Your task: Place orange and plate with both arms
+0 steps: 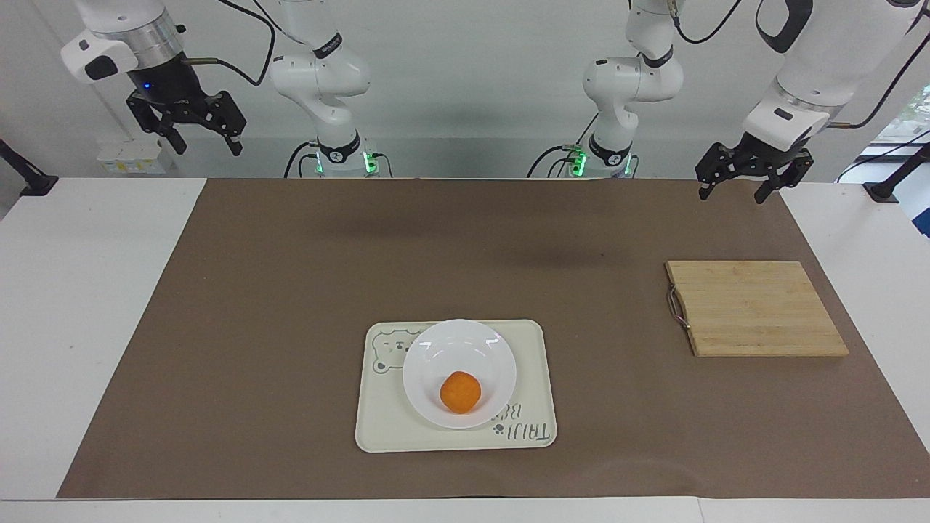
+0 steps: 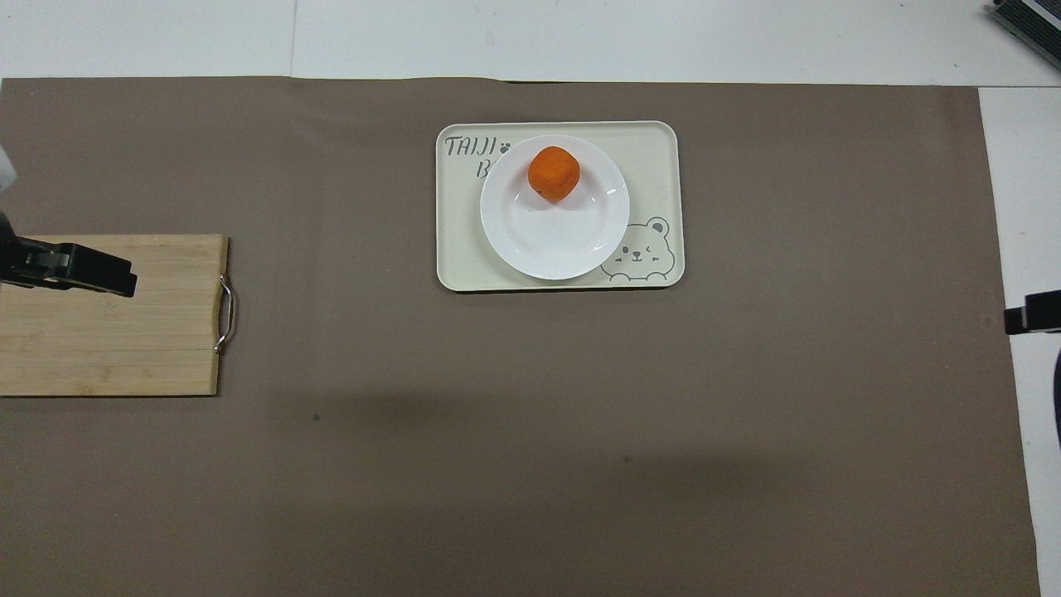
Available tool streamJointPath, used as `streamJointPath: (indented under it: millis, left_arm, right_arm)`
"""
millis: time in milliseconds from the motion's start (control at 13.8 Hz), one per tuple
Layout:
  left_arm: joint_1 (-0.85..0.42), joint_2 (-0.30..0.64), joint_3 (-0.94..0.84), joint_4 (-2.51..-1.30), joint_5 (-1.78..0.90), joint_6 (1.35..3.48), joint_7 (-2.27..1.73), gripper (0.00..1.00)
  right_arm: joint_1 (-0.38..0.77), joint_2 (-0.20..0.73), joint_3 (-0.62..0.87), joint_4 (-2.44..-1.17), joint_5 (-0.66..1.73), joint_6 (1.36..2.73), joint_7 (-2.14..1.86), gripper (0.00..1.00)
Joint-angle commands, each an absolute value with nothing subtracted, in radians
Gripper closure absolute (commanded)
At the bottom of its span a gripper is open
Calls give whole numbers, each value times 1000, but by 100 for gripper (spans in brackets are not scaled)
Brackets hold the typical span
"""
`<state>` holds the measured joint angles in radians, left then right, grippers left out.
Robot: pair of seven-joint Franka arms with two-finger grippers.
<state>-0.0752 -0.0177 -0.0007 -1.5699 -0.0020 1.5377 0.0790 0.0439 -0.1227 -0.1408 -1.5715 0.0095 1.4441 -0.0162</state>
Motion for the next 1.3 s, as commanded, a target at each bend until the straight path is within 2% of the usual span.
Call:
streamJointPath:
  millis: [0,362,1230]
  left_arm:
    - [-69,-21,-3,-1566,-6,1536,77,0]
    - [-69,-21,-5,-1565,-6,1535,77,0]
    - [-75,-25,-5,-1574,-6,1545,68,0]
  right_arm:
    - [37,-141,-123,-1592,-15,1456,6,0]
    - [38,-138,-118,-1618,-17,1546,5,0]
    - [54,-130,-106,-1609,-29,1545,8,0]
